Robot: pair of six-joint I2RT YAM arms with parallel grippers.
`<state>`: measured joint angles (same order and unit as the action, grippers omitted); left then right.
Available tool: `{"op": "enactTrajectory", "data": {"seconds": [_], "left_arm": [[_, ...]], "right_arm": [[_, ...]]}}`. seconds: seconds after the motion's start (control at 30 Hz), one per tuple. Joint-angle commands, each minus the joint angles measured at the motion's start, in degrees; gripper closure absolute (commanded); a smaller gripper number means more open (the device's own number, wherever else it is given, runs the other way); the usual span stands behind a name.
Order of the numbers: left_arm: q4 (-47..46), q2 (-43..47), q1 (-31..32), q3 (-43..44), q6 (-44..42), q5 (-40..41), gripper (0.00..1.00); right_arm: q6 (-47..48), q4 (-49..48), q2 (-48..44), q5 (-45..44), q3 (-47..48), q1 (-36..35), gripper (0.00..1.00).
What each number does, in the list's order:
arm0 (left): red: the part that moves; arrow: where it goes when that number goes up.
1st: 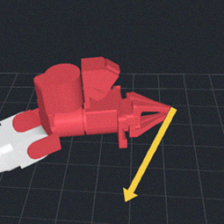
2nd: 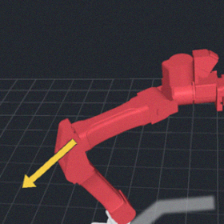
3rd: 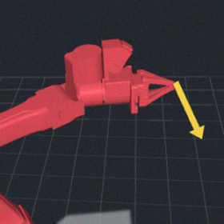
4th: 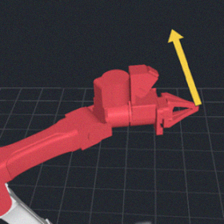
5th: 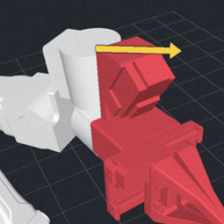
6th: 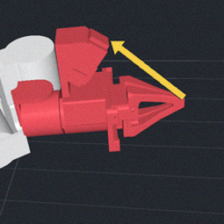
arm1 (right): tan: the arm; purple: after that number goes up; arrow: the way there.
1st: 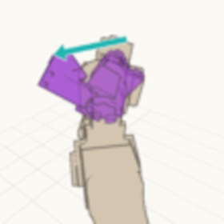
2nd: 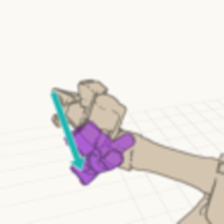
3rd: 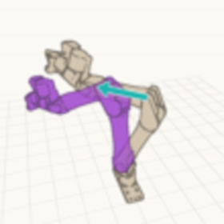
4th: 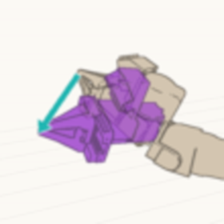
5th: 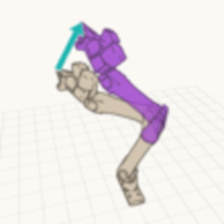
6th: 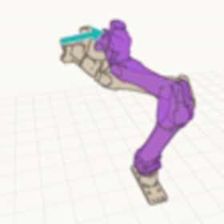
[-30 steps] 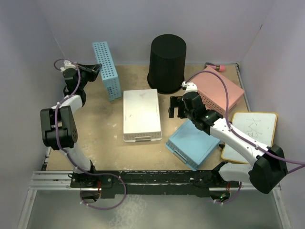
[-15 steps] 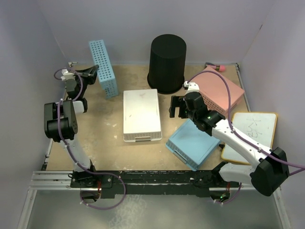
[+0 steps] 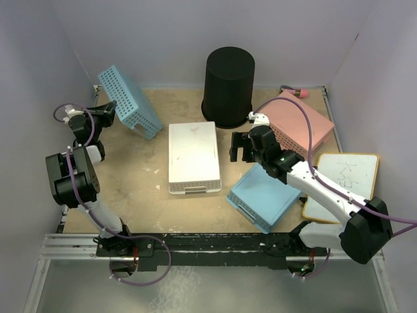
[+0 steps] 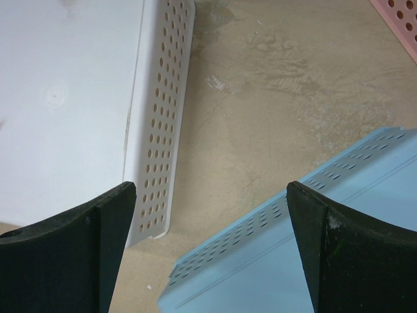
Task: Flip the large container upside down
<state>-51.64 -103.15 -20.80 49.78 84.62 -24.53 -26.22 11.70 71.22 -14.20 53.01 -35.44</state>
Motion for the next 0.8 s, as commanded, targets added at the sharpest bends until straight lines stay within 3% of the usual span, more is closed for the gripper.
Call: {"op": "enactTrajectory", "data": {"seconds": [0.0,0.2,0.47,0.77], "left_arm": [[18.8,2.9,0.0,-0.2,-12.3,-1.7,1.0],[36.0,5.8,-0.1,1.7,-22.6,0.7,1.0],[49.7,8.4,0.0,2.5,-31.4,5.1,0.63],[61.3,14.8,0.3,3.8,-39.1,8.9,0.5]], "right_arm": [[-0.1,-1.8,-0.6,-0.3,2.1,0.3,0.0],[0.0,-2.0,-0.4,-0.4,1.9,0.3,0.0],[-0.3,-2.6,0.0,0.2,1.8,0.3,0.0],[-0.2,-2.5,-0.1,-0.1,1.7,0.3,0.0]]}}
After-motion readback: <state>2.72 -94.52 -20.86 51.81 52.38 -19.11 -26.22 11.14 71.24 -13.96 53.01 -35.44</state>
